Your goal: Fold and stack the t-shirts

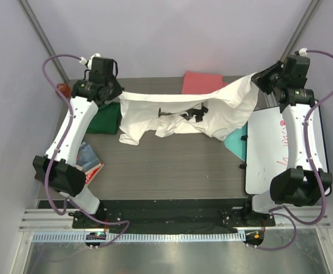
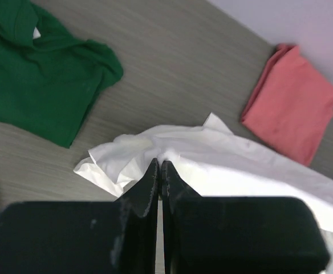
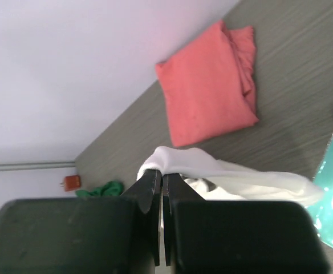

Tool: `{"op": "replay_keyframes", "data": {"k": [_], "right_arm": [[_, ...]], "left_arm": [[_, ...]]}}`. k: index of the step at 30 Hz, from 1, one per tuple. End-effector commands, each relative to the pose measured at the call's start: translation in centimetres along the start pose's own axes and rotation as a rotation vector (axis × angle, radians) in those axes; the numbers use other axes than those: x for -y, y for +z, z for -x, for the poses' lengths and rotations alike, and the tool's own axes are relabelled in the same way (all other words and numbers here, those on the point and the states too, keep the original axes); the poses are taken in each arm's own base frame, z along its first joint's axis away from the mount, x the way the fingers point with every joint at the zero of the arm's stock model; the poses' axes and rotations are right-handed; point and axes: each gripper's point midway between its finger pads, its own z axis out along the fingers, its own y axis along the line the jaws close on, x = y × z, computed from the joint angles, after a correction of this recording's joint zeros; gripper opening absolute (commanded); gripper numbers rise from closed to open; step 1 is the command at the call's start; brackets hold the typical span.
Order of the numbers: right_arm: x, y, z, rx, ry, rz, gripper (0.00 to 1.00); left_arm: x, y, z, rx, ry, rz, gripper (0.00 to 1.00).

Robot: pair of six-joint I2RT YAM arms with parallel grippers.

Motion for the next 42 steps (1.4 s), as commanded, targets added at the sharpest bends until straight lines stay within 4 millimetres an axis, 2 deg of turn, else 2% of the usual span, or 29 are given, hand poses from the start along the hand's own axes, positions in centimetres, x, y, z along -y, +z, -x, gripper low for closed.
{"op": "replay_keyframes", "data": {"k": [1, 5, 6, 8, 9, 11, 12, 14, 15, 17, 18, 19, 25, 27, 28, 32, 33, 34, 36, 38, 40, 41, 42], "right_arm": [[-6.3, -5.9, 2.7, 0.088, 0.029, 0.201, 0.01], [-8.8, -9.6, 3.2, 0.116, 0.021, 0.288, 0.01], [-9.6, -11.2, 3.4, 0.136, 0.007, 0.318, 0.01], [-10.7, -13.1, 3.8, 0.163, -0.013, 0.355, 0.01], [-11.4, -14.7, 4.0, 0.190, -0.027, 0.383, 0.01], [-12.6, -16.7, 4.4, 0.218, -0.044, 0.421, 0.01], [-13.1, -18.0, 4.5, 0.234, -0.053, 0.444, 0.01], [-14.1, -19.9, 4.7, 0.259, -0.069, 0.482, 0.01], [-14.4, -20.7, 4.8, 0.273, -0.075, 0.494, 0.01], [-15.2, -23.1, 5.1, 0.319, -0.093, 0.525, 0.01], [-15.4, -24.1, 5.2, 0.340, -0.107, 0.534, 0.01], [-16.0, -26.1, 5.4, 0.379, -0.120, 0.558, 0.01], [-17.6, -33.5, 6.9, 0.561, -0.229, 0.584, 0.01], [-17.6, -34.3, 7.7, 0.603, -0.247, 0.550, 0.01], [-17.6, -35.5, 7.9, 0.627, -0.252, 0.537, 0.01], [-17.5, -37.6, 9.0, 0.706, -0.275, 0.499, 0.01], [-17.3, -37.7, 9.3, 0.720, -0.266, 0.483, 0.01], [-17.4, -38.3, 9.4, 0.731, -0.267, 0.486, 0.01], [-17.3, -38.3, 9.4, 0.733, -0.264, 0.480, 0.01], [-17.0, -37.2, 9.3, 0.707, -0.261, 0.467, 0.01], [-16.7, -35.4, 9.1, 0.664, -0.257, 0.451, 0.01], [-16.5, -34.8, 9.1, 0.650, -0.256, 0.442, 0.01], [-16.4, -34.0, 9.2, 0.638, -0.252, 0.430, 0.01]], "left_arm": [[1.0, -5.3, 5.1, 0.164, -0.058, -0.074, 0.00], [0.0, -8.8, 7.0, 0.253, -0.057, -0.079, 0.00], [-0.1, -9.4, 7.3, 0.274, -0.053, -0.082, 0.00], [-0.8, -10.4, 7.7, 0.309, -0.052, -0.077, 0.00], [-1.0, -12.2, 8.5, 0.356, -0.058, -0.101, 0.00], [-1.4, -13.3, 8.9, 0.392, -0.053, -0.110, 0.00], [-1.6, -15.3, 9.7, 0.443, -0.061, -0.140, 0.00], [-1.9, -16.8, 10.0, 0.477, -0.065, -0.162, 0.00], [-2.1, -18.3, 10.5, 0.509, -0.075, -0.183, 0.00], [-2.5, -19.7, 10.7, 0.531, -0.078, -0.193, 0.00], [-2.8, -21.1, 11.0, 0.553, -0.085, -0.208, 0.00], [-3.0, -21.8, 11.1, 0.566, -0.086, -0.215, 0.00], [-4.8, -27.9, 12.4, 0.699, -0.118, -0.267, 0.00], [-5.6, -29.3, 12.7, 0.734, -0.138, -0.266, 0.00], [-6.1, -30.2, 12.9, 0.757, -0.149, -0.266, 0.01], [-8.6, -34.7, 13.7, 0.874, -0.196, -0.255, 0.01], [-9.2, -36.0, 14.1, 0.904, -0.202, -0.246, 0.01], [-9.8, -36.7, 14.4, 0.926, -0.214, -0.231, 0.00], [-10.2, -37.9, 14.7, 0.945, -0.221, -0.226, 0.01], [-10.2, -37.8, 14.7, 0.936, -0.217, -0.220, 0.01], [-9.8, -36.6, 14.7, 0.913, -0.205, -0.205, 0.00], [-9.7, -35.6, 14.5, 0.892, -0.196, -0.186, 0.00], [-9.1, -33.6, 14.3, 0.854, -0.178, -0.161, 0.00]]}}
